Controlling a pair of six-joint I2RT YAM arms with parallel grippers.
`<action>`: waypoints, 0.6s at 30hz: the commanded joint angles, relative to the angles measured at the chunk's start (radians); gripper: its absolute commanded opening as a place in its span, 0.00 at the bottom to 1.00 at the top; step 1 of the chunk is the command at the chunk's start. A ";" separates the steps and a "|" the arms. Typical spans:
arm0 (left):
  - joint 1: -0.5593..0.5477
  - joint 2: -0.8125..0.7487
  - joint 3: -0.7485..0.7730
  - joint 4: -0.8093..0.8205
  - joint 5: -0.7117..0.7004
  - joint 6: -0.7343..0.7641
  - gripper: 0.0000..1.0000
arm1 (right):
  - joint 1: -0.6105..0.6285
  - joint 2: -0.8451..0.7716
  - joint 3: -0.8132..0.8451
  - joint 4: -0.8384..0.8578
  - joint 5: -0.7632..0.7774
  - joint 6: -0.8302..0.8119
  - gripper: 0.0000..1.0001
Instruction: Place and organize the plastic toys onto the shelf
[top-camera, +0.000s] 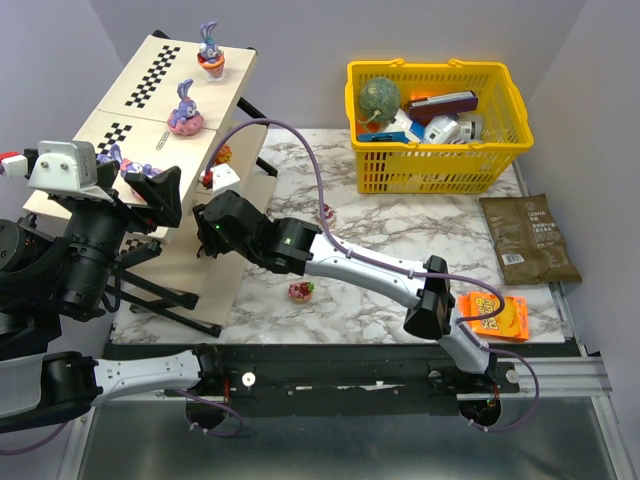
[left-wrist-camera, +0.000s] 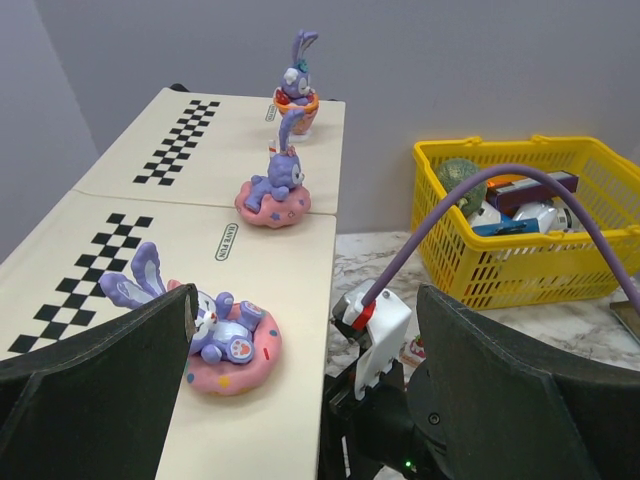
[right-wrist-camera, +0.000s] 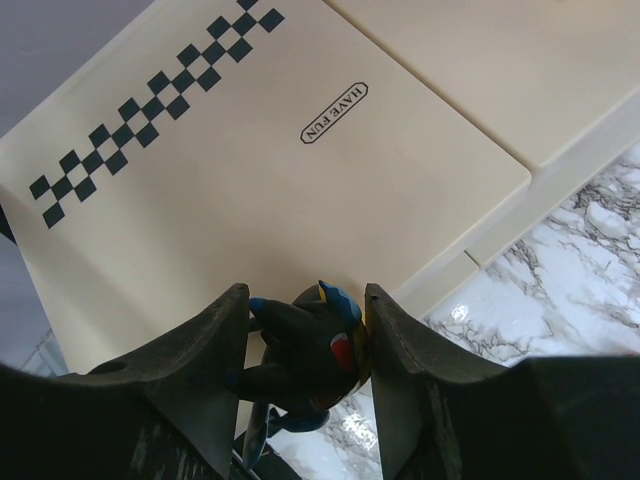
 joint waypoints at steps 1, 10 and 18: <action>0.001 0.000 -0.007 0.013 -0.007 -0.002 0.99 | 0.005 0.030 -0.020 0.087 0.040 -0.011 0.38; 0.001 0.003 0.001 0.013 -0.015 0.007 0.99 | 0.016 0.002 -0.135 0.236 0.074 -0.081 0.39; 0.001 0.004 0.001 0.014 -0.023 0.012 0.99 | 0.042 -0.033 -0.255 0.392 0.088 -0.154 0.38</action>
